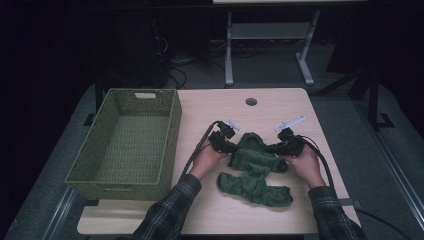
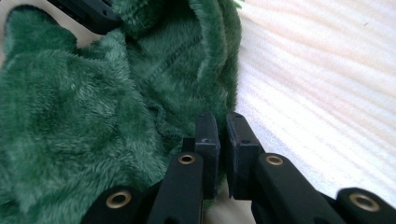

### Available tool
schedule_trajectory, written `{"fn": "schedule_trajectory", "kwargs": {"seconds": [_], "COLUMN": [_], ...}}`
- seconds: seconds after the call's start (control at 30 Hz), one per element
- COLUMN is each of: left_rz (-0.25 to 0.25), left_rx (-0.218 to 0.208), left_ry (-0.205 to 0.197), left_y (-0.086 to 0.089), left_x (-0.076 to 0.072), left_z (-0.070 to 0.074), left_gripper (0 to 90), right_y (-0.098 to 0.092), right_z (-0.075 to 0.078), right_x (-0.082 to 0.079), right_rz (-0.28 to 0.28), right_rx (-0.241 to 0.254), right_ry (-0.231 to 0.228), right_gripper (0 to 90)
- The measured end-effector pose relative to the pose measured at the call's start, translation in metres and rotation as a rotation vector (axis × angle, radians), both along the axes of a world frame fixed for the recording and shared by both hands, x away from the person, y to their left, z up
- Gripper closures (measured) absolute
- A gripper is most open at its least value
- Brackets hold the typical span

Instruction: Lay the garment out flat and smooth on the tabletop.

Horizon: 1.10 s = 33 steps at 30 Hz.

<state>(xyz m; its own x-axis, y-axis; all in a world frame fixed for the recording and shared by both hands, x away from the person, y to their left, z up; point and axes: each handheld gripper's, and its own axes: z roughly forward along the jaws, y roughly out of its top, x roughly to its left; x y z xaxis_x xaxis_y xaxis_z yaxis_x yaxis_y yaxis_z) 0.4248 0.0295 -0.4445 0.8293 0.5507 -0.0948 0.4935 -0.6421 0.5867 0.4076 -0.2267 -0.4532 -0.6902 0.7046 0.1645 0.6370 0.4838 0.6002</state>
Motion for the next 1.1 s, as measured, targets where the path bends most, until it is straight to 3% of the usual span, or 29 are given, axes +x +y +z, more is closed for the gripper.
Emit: {"fn": "schedule_trajectory", "kwargs": {"seconds": [0.17, 0.23, 0.4, 0.43, 0.73, 0.77, 0.8, 0.83, 0.87, 0.93, 0.97, 1.1], "left_rz": [0.011, 0.031, 0.055, 0.058, 0.101, 0.117, 0.117, 0.133, 0.133, 0.153, 0.159, 0.154], "left_rx": [0.007, 0.012, 0.016, 0.034, 0.055, 0.086, 0.086, 0.039, 0.039, 0.000, -0.030, -0.051], "left_ry": [-0.063, -0.126, -0.179, -0.194, -0.173, -0.181, -0.181, -0.140, -0.140, -0.134, -0.131, -0.129], "left_y": [0.005, 0.012, 0.017, 0.017, 0.026, 0.029, 0.029, 0.037, 0.037, 0.040, 0.041, 0.040], "left_x": [-0.002, 0.000, 0.001, 0.001, 0.009, 0.011, 0.011, 0.013, 0.013, 0.013, 0.014, 0.011], "left_z": [0.014, 0.024, 0.032, 0.032, 0.001, -0.003, -0.003, -0.005, -0.005, -0.002, 0.001, 0.007], "left_gripper": [86.4, 86.4, 86.5, 86.7, 89.4, 89.5, 88.9, 85.5, 85.0, 84.5, 80.3, 71.2], "right_y": [-0.003, -0.009, -0.017, -0.018, -0.014, -0.015, -0.015, -0.019, -0.021, -0.022, -0.022, -0.024], "right_z": [0.015, 0.023, 0.026, 0.025, -0.003, -0.008, -0.008, -0.013, -0.013, -0.014, -0.013, -0.002], "right_x": [-0.005, -0.008, -0.009, -0.008, 0.010, 0.013, 0.013, 0.015, 0.016, 0.016, 0.015, 0.011], "right_rz": [-0.007, -0.017, -0.040, -0.044, -0.051, -0.060, -0.060, -0.071, -0.070, -0.068, -0.073, -0.088], "right_rx": [0.012, 0.023, 0.052, 0.052, 0.025, 0.002, 0.002, 0.005, 0.024, 0.033, 0.033, 0.060], "right_ry": [-0.057, -0.097, -0.098, -0.093, -0.056, -0.052, -0.052, -0.043, -0.039, -0.040, -0.043, -0.058], "right_gripper": [85.6, 86.1, 86.5, 86.8, 87.4, 87.4, 87.4, 87.3, 86.8, 84.5, 75.3, 67.1]}}
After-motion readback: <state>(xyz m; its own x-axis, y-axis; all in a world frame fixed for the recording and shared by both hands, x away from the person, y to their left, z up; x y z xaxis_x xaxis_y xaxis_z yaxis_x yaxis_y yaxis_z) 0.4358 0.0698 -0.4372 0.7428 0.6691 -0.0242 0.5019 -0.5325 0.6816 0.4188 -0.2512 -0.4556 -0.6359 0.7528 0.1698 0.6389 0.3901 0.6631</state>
